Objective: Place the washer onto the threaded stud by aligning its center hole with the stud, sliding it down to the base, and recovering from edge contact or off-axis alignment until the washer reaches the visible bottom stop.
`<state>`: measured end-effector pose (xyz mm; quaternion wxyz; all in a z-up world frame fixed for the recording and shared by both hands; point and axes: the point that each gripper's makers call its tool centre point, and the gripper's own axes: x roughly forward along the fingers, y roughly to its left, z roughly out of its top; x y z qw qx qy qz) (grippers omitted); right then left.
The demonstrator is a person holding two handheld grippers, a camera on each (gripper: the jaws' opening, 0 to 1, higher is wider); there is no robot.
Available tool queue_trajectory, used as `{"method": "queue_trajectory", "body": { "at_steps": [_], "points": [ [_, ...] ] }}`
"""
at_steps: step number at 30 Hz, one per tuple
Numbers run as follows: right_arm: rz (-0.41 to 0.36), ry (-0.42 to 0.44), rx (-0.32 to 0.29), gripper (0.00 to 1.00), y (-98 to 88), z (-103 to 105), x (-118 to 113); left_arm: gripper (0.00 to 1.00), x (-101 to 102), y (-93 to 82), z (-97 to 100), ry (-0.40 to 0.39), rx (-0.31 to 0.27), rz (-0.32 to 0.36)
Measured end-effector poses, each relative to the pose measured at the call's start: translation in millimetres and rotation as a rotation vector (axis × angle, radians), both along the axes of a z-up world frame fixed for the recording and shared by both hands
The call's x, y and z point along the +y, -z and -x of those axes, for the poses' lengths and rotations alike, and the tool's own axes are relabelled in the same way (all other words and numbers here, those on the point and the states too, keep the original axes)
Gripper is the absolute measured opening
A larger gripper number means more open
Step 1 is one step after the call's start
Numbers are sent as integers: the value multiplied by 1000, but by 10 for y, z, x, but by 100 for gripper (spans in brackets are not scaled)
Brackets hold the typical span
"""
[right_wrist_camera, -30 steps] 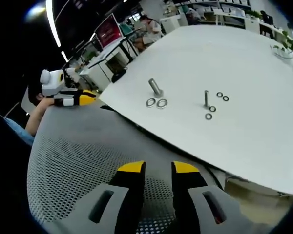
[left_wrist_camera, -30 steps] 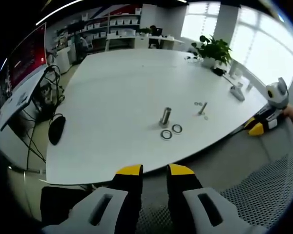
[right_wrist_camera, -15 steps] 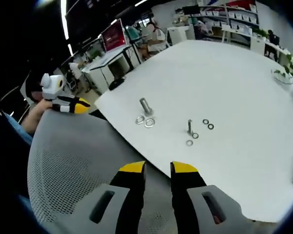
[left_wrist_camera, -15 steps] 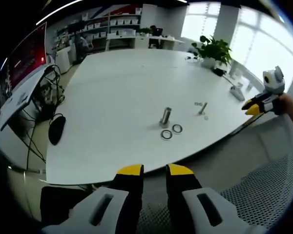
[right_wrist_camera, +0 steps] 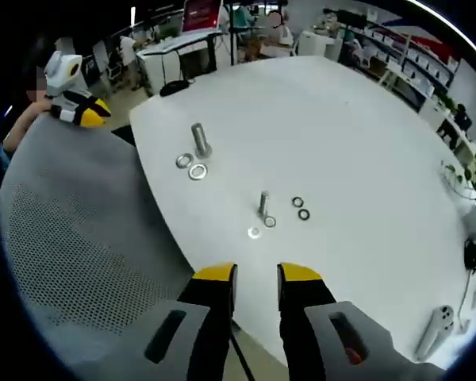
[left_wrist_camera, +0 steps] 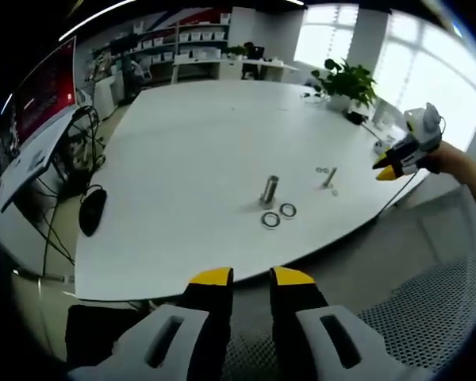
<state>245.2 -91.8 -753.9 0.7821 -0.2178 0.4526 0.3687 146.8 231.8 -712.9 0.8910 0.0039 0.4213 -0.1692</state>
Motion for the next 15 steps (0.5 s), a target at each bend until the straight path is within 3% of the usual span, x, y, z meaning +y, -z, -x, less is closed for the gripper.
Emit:
{"method": "queue_trajectory", "body": {
  "at_steps": [2, 5, 9, 12, 15],
  "points": [
    [11, 63, 51, 24, 78, -42, -27, 16, 0, 2, 2, 2, 2, -1],
    [31, 16, 24, 23, 157, -127, 5, 16, -2, 10, 6, 7, 7, -6],
    [76, -53, 75, 23, 322, -98, 43, 16, 1, 8, 3, 5, 5, -5],
    [91, -112, 149, 21, 470, -29, 94, 16, 6, 7, -1, 1, 4, -4],
    [167, -147, 179, 21, 608, -33, 34, 16, 4, 7, -2, -1, 4, -4]
  ]
}}
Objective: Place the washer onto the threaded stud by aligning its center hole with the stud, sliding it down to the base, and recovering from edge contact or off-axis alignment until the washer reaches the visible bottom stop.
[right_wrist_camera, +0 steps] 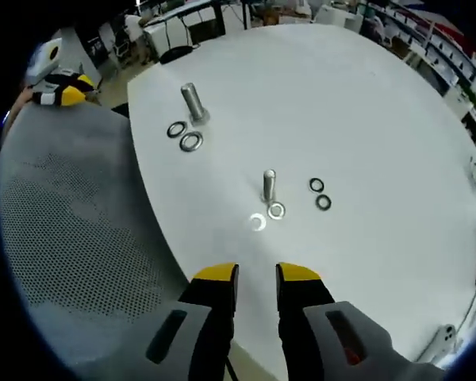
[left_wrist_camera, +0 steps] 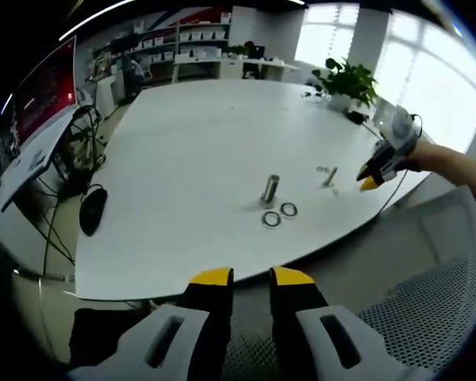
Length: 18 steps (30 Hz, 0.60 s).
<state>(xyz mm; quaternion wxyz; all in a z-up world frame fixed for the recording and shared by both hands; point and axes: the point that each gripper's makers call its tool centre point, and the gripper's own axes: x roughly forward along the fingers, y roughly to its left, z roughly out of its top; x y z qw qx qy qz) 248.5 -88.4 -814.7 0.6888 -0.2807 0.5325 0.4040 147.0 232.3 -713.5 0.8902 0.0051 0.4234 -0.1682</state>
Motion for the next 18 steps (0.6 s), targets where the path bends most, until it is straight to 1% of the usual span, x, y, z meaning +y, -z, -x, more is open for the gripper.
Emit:
{"method": "queue_trajectory", "body": {
  "at_steps": [2, 4, 6, 9, 15, 18],
  "points": [
    [24, -4, 20, 21, 46, 9, -6, 16, -2, 1, 2, 2, 1, -1],
    [7, 6, 24, 21, 61, -24, 48, 16, -2, 1, 1, 2, 1, -2],
    [10, 8, 31, 21, 69, -41, 69, 16, 0, 0, 0, 0, 1, -1],
    [28, -11, 44, 21, 103, -35, 70, 15, 2, 1, -1, -1, 1, -2],
    [86, -47, 77, 21, 208, 41, -36, 15, 4, -5, -8, -6, -3, 1],
    [101, -60, 80, 22, 250, 56, -57, 15, 6, -2, -8, -6, -2, -1]
  ]
}}
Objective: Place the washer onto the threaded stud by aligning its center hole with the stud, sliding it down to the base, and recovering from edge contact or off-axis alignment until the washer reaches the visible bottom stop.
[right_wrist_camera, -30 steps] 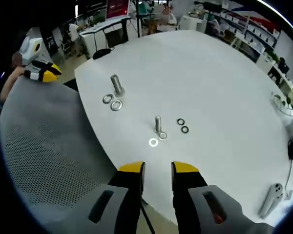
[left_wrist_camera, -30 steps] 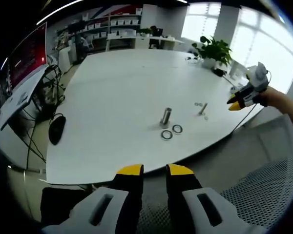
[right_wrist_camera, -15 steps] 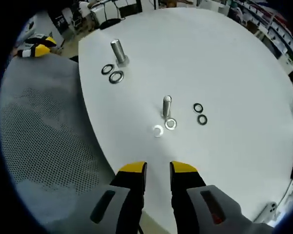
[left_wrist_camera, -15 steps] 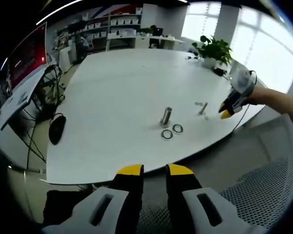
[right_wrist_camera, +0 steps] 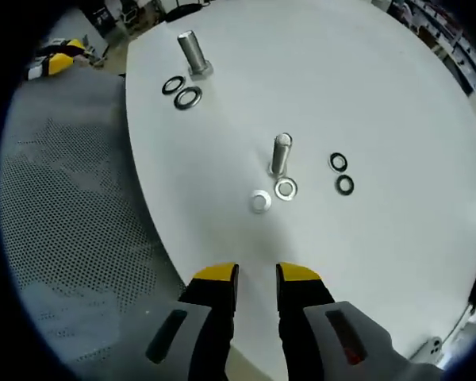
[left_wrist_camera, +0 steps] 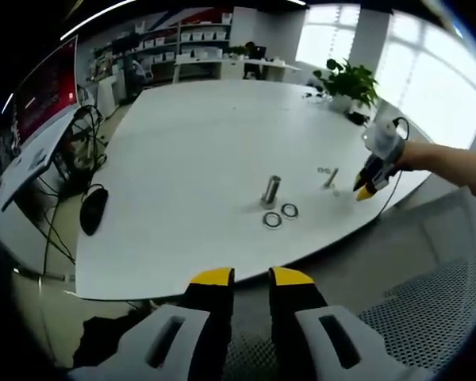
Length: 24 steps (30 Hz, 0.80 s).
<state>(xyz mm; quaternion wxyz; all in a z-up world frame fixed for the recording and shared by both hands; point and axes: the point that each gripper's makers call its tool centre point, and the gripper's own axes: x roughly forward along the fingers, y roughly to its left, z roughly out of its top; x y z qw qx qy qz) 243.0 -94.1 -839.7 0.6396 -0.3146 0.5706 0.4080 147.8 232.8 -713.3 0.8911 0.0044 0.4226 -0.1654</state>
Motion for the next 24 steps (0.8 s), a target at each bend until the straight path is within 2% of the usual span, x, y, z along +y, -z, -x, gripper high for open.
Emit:
{"method": "queue_trajectory", "body": {
  "at_steps": [3, 16, 18, 19, 22, 24],
  "points": [
    [-21, 4, 11, 22, 30, 1, 21, 15, -1, -1, 1, 1, -1, -1],
    [20, -26, -20, 19, 33, -24, 22, 15, 4, -8, -2, -5, -6, 1],
    [35, -47, -51, 19, 42, -32, 12, 15, 5, -10, -4, -7, -7, 1],
    [41, -108, -67, 19, 42, -40, 16, 15, 5, -10, -4, -7, -7, 1],
    [47, -53, -37, 19, 47, -46, 12, 15, 6, -11, -4, -8, -8, 3],
    [47, -66, -38, 17, 44, -60, 7, 15, 6, -12, -5, -8, -9, 3]
  ]
}}
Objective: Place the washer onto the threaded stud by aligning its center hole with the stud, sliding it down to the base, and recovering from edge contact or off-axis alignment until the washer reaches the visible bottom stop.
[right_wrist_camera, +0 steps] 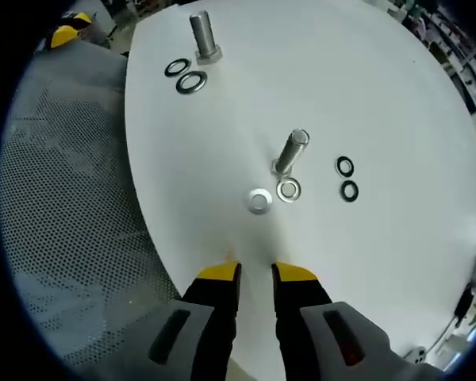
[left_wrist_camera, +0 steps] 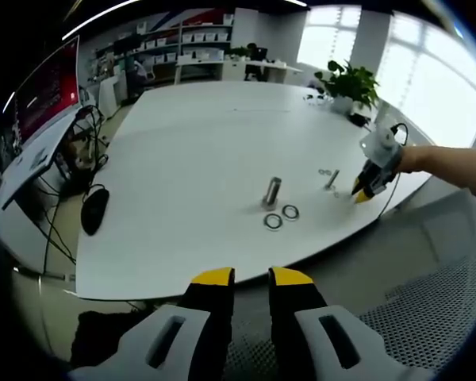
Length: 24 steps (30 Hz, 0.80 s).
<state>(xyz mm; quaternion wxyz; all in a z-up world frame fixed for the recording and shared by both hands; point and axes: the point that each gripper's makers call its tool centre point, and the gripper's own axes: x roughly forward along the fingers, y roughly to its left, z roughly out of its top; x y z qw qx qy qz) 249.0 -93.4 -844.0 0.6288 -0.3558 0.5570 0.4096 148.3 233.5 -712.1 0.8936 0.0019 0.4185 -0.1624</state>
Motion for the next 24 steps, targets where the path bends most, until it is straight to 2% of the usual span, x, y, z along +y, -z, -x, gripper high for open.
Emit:
{"method": "queue_trajectory", "body": {
  "at_steps": [4, 6, 7, 10, 14, 17, 20, 24],
  "points": [
    [4, -2, 4, 14, 2, -19, -8, 15, 2, 0, -2, -1, 0, 1],
    [12, -77, -4, 12, 5, -41, -16, 14, 4, -1, -3, -2, 0, 2],
    [3, -56, -7, 12, 6, -36, -21, 14, 4, 0, -2, -1, 0, 1],
    [-80, 41, -9, 12, -1, -68, 3, 14, 4, -5, -7, -3, -3, 5],
    [-177, 84, -44, 12, -22, -128, 53, 13, 9, -7, -11, -7, -4, 5],
    [-276, 167, -70, 15, -29, -182, 154, 13, 9, -6, -11, -7, -4, 6],
    [-339, 152, -124, 18, -38, -215, 257, 13, 11, -7, -13, -11, -4, 6],
    [-317, 89, -159, 18, -23, -210, 324, 13, 13, -10, -15, -15, -7, 7]
  ]
}}
